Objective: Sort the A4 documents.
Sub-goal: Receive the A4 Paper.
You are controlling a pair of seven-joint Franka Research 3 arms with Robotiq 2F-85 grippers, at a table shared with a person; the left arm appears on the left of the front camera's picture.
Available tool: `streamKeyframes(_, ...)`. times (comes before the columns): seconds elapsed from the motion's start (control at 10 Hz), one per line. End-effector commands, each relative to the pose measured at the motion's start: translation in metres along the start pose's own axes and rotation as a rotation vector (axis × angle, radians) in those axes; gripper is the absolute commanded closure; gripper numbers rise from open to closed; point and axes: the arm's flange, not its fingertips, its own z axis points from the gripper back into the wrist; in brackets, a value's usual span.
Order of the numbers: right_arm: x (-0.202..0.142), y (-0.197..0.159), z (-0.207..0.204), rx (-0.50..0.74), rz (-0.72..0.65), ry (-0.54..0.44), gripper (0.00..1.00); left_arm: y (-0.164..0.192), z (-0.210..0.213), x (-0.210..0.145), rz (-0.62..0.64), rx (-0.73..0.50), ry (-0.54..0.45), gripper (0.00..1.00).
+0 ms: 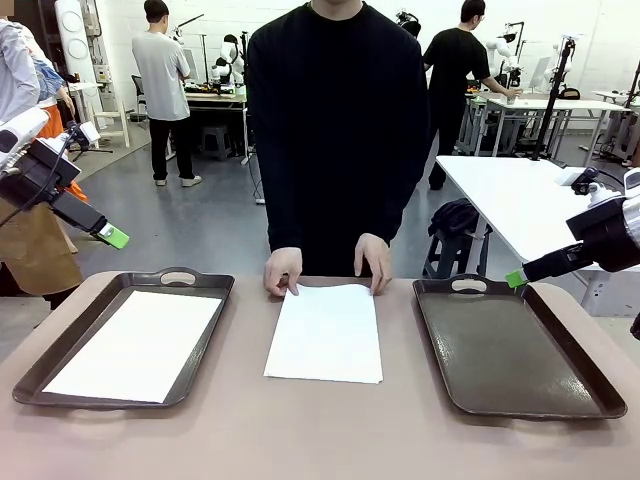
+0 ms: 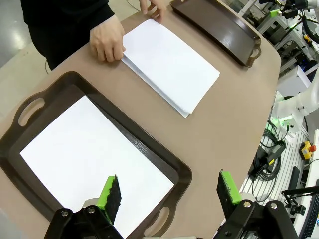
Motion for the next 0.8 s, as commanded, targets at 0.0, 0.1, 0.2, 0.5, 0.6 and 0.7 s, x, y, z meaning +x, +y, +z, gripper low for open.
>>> streamKeyframes(0.0, -0.0003, -0.0019, -0.0037, 0.02, -0.001, -0.013, 0.0, -0.0005, -0.0008, -0.0002, -0.01, -0.004, 0.002, 0.0)
streamKeyframes(0.1, -0.0003, -0.0019, -0.0037, 0.02, -0.001, -0.013, 0.0, -0.0005, -0.0008, -0.0002, -0.01, -0.004, 0.002, 0.0)
streamKeyframes(0.2, -0.0003, -0.0019, -0.0037, 0.02, -0.001, -0.013, 0.0, -0.0005, -0.0008, -0.0002, -0.01, -0.004, 0.002, 0.0)
streamKeyframes(0.5, -0.0003, -0.0019, -0.0037, 0.02, -0.001, -0.013, 0.0, -0.0005, -0.0008, -0.0002, -0.01, -0.004, 0.002, 0.0)
streamKeyframes(0.6, -0.0003, -0.0019, -0.0037, 0.02, -0.001, -0.013, 0.0, -0.0005, -0.0008, -0.0002, -0.01, -0.004, 0.002, 0.0)
streamKeyframes(0.7, -0.0003, -0.0019, -0.0037, 0.02, -0.001, -0.013, 0.0, -0.0005, -0.0008, -0.0002, -0.01, -0.004, 0.002, 0.0)
